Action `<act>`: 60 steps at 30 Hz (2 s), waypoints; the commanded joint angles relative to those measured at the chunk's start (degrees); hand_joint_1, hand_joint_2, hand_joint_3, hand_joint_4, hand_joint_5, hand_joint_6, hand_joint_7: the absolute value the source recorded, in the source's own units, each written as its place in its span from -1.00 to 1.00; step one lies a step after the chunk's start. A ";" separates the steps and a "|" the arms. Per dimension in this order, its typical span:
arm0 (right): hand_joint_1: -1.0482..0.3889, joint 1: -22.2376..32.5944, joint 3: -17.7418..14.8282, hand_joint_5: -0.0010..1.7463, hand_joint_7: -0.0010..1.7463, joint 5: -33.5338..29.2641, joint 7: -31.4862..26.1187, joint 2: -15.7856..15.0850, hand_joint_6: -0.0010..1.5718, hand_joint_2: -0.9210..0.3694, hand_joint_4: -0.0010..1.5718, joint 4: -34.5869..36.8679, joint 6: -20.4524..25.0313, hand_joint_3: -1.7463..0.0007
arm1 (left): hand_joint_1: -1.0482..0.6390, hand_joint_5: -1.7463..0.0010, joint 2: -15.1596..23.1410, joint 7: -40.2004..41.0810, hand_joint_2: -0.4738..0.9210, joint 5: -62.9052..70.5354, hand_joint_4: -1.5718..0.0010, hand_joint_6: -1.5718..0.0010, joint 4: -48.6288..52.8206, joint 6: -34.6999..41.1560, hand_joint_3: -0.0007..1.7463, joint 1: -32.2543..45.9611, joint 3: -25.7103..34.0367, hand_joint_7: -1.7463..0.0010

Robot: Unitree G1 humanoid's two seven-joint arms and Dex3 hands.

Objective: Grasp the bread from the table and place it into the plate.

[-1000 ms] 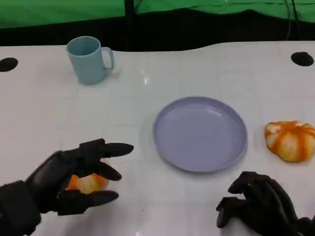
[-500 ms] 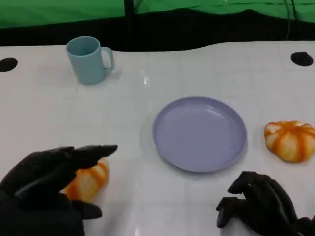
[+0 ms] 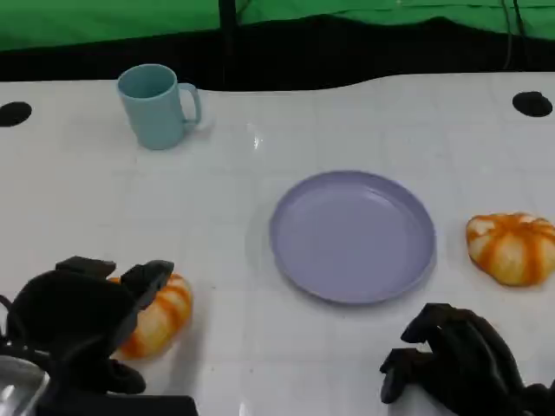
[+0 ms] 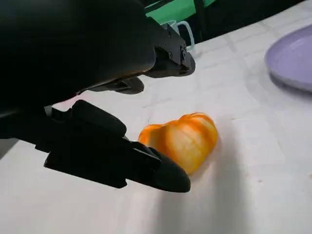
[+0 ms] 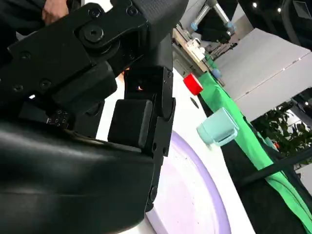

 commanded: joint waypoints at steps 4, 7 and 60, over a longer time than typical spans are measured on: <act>-0.97 0.60 -0.59 -0.18 -0.60 0.52 -0.19 -0.46 1.00 -0.69 1.00 -0.80 0.12 1.00 | -0.55 0.91 -0.94 2.59 0.96 4.13 0.66 0.77 6.23 1.97 -1.00 -3.32 -3.06 0.99; -0.96 0.54 -0.62 -0.19 -0.61 0.60 0.00 -0.56 1.00 -0.69 1.00 -0.65 0.20 1.00 | -0.51 0.91 -1.65 6.36 0.92 3.41 0.61 0.73 11.92 1.38 -1.00 -5.81 -4.30 0.98; -0.99 -1.10 -1.11 -0.16 -0.57 0.49 -0.06 -0.60 1.00 -0.68 1.00 1.13 0.16 1.00 | -0.07 -1.00 -1.49 37.44 0.57 -14.05 0.15 0.35 47.79 -10.26 0.10 -21.75 -12.67 -0.79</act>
